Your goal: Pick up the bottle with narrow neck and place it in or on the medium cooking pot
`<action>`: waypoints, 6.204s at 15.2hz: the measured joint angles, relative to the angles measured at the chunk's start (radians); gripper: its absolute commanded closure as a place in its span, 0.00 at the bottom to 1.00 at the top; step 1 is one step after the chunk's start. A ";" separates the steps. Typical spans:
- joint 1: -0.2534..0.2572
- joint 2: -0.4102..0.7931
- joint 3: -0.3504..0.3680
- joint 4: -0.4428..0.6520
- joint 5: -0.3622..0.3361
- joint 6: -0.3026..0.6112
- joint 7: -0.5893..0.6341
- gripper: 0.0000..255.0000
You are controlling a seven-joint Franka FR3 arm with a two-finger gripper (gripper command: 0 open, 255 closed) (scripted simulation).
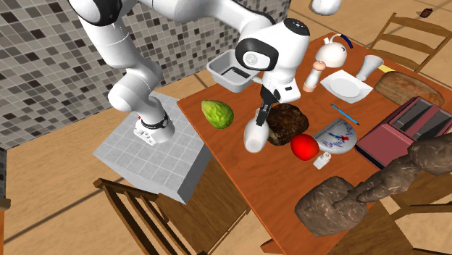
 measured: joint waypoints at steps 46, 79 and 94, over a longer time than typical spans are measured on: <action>-0.002 -0.042 -0.003 0.299 0.005 -0.340 -0.005 1.00; 0.239 0.046 0.297 0.726 0.037 -0.673 0.543 1.00; 0.495 0.344 0.447 1.115 -0.110 -0.792 0.889 1.00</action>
